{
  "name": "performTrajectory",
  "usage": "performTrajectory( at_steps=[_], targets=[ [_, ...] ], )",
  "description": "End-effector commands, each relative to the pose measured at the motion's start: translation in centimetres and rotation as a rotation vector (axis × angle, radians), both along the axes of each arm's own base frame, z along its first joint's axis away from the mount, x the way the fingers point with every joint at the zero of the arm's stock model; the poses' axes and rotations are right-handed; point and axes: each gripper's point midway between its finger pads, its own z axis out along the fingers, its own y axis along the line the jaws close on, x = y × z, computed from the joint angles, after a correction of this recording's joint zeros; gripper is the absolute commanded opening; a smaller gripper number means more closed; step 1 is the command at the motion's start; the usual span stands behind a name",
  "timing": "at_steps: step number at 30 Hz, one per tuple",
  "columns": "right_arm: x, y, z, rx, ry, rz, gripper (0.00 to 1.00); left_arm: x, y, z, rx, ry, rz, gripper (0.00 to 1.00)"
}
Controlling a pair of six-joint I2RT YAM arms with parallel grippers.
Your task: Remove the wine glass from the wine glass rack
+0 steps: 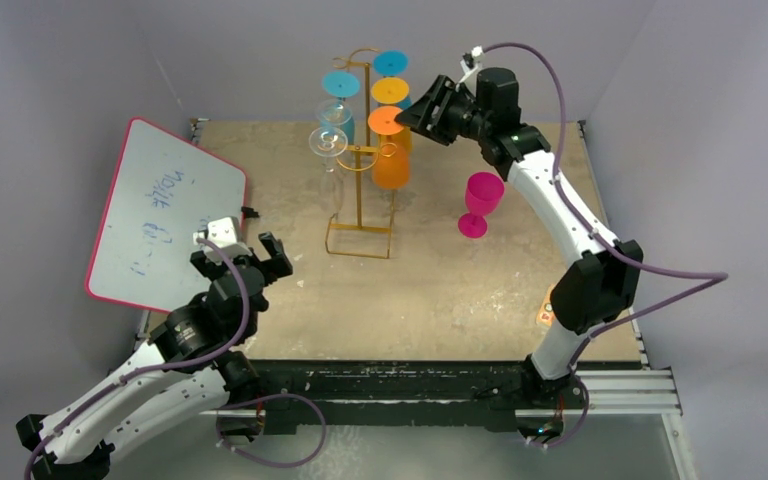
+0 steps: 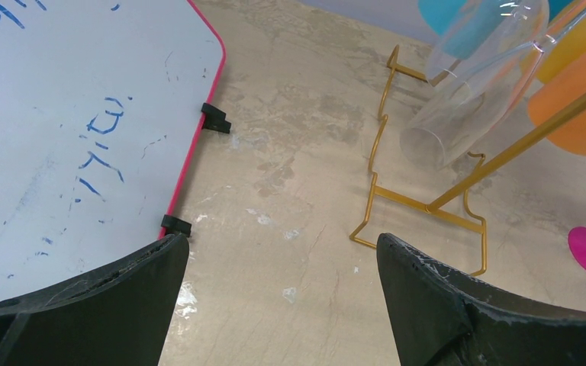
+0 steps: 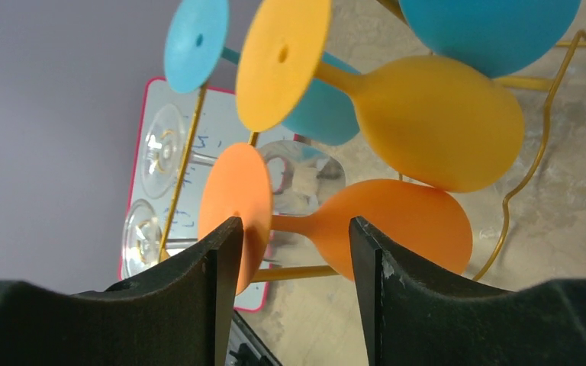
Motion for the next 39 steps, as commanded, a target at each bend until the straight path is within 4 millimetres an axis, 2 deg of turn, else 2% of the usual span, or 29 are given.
performTrajectory(
  at_steps=[1, 9, 27, 39],
  targets=[
    [-1.0, 1.1, 3.1, 0.058, -0.053, 0.084, 0.55, 0.1, 0.0, 1.3, -0.027, -0.036, 0.003, 0.94],
    [-1.3, 0.9, 3.2, 0.054, -0.049, 0.083, 0.4, 0.2, -0.2, 1.1, -0.025, -0.03, -0.006, 0.94],
    [-2.8, 0.5, 5.7, 0.104, -0.073, 0.077, 0.08, 0.3, -0.5, 0.9, -0.016, -0.021, -0.015, 0.94],
    [-3.1, -1.1, 6.6, 0.158, -0.073, 0.045, 0.01, 0.3, -0.4, 1.0, -0.018, -0.022, -0.014, 0.94]
  ],
)
